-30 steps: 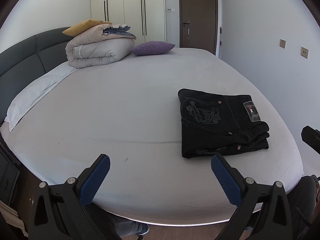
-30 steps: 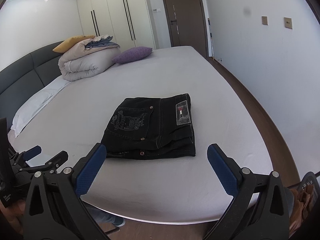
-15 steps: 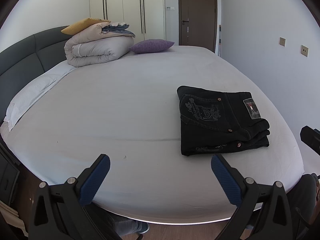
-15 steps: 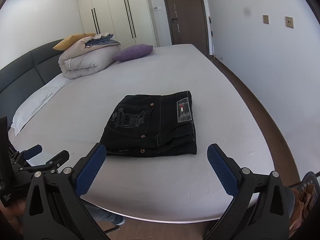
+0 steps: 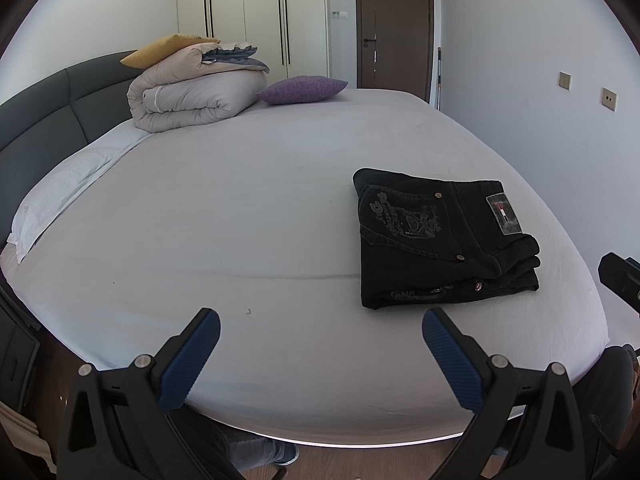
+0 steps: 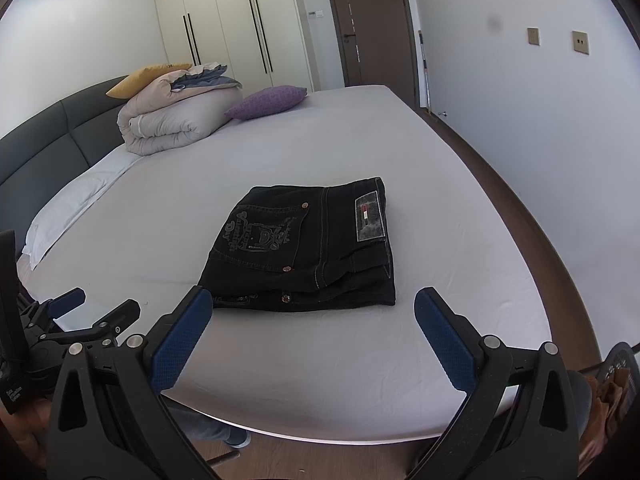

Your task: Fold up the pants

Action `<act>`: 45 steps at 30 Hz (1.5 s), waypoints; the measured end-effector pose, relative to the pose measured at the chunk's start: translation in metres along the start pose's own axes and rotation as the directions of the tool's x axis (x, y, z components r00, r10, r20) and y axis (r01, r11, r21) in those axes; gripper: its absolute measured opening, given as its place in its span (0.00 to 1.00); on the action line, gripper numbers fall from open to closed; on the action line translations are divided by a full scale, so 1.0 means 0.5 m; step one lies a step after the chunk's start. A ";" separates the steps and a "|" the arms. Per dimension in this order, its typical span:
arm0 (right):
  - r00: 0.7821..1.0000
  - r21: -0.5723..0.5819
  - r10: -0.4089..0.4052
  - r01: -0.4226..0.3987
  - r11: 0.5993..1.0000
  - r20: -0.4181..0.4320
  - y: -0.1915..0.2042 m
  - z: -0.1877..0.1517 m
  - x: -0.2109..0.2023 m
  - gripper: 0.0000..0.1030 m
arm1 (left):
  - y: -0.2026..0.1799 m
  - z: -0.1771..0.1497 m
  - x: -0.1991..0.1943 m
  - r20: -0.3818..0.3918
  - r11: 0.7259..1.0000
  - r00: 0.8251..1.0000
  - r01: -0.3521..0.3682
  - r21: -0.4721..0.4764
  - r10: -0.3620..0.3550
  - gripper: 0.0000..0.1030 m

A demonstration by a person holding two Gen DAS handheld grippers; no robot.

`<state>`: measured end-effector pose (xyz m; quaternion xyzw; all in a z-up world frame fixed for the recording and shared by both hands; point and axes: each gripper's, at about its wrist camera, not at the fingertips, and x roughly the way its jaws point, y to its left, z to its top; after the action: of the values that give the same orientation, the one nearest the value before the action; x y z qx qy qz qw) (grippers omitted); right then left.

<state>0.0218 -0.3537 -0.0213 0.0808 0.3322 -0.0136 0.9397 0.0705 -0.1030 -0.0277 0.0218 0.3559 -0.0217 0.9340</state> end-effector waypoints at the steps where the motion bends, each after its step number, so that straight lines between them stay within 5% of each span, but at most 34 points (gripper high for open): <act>1: 1.000 0.000 0.001 -0.001 1.000 0.000 -0.001 -0.001 0.001 1.00 | 0.000 0.000 0.000 0.000 1.000 1.000 0.000 0.000 0.000 1.00; 45: 1.000 -0.007 0.008 -0.008 1.000 -0.013 0.010 -0.017 0.010 1.00 | -0.002 -0.006 0.003 -0.008 1.000 1.000 0.001 0.003 -0.001 1.00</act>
<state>0.0210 -0.3471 -0.0301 0.0791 0.3377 -0.0084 0.9379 0.0695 -0.1038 -0.0311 0.0230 0.3596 -0.0224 0.9326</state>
